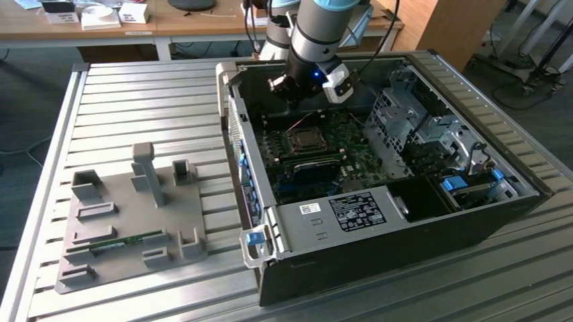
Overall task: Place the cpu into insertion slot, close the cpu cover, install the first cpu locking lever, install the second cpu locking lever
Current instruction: 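Install the first cpu locking lever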
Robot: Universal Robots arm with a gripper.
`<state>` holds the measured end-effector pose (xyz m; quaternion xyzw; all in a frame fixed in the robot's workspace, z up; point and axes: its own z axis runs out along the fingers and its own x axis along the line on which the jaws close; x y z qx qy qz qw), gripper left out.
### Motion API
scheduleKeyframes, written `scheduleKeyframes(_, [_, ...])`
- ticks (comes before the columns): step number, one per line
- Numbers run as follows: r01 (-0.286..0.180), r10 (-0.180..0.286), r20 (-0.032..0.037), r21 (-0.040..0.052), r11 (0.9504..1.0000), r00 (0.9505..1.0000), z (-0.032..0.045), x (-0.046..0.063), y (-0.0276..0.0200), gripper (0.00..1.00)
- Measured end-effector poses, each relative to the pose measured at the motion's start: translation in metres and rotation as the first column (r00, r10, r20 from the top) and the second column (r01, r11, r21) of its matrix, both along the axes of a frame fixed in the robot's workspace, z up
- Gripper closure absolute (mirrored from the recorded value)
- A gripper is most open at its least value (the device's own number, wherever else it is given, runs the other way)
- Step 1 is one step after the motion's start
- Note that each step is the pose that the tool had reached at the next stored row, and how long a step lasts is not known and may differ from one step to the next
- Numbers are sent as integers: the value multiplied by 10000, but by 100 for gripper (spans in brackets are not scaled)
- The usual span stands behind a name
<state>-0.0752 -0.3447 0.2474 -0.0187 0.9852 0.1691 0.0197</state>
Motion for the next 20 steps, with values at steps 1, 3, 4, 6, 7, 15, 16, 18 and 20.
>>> scheduleKeyframes(1, [0, 0, 0, -1, 10000, 10000, -1, 0, 0, 89])
scheduleKeyframes(3, [0, 0, 0, -1, 10000, 10000, -3, 0, -1, 89])
scheduleKeyframes(4, [0, 0, 0, 0, 10000, 10000, -3, 0, 0, 89])
scheduleKeyframes(6, [0, 0, 1, 0, 10000, 10000, -4, 0, 0, 89])
scheduleKeyframes(7, [0, 0, 0, 0, 10000, 10000, -4, 0, -1, 89])
scheduleKeyframes(15, [0, 0, 1, 0, 10000, 10000, -11, 0, 0, 89])
scheduleKeyframes(16, [0, 0, 0, 0, 10000, 10000, -11, 0, 0, 89])
scheduleKeyframes(18, [0, 0, 2, 2, 10000, 10000, -15, 0, 0, 89])
scheduleKeyframes(20, [0, 0, 1, 1, 10000, 10000, -19, 0, 0, 89])
